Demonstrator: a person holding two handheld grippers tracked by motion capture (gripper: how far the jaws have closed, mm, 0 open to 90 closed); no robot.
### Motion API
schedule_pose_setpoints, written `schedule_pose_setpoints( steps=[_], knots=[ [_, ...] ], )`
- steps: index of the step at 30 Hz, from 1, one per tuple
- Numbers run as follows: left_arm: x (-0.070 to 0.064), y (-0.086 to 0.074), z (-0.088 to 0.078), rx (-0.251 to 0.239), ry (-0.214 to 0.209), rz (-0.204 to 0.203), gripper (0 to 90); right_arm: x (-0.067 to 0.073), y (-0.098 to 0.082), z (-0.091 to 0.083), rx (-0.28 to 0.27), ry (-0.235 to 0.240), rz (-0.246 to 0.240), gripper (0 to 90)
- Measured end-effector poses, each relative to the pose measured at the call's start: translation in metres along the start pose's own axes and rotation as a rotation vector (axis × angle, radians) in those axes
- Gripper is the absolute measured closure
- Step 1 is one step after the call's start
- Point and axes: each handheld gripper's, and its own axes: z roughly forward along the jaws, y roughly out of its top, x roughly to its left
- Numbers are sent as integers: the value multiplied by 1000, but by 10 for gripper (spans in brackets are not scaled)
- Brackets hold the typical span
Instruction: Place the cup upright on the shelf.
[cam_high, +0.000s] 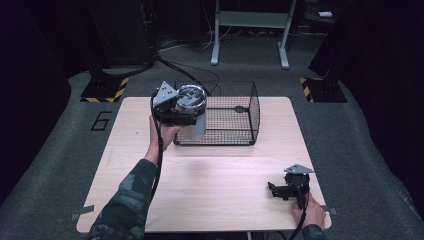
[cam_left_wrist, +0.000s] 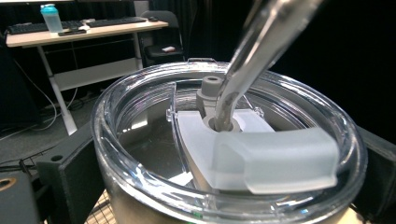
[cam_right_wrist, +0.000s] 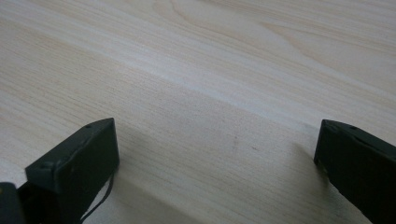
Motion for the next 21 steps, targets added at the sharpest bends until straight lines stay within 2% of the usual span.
schedule_pose_setpoints(
  steps=[15, 21],
  knots=[
    [6, 3, 26, 9, 41, -10, 36, 0, 0, 0, 5, 0, -1, 0],
    [11, 5, 35, 23, 54, 5, 36, 0, 0, 0, 0, 0, 0, 0]
  ],
)
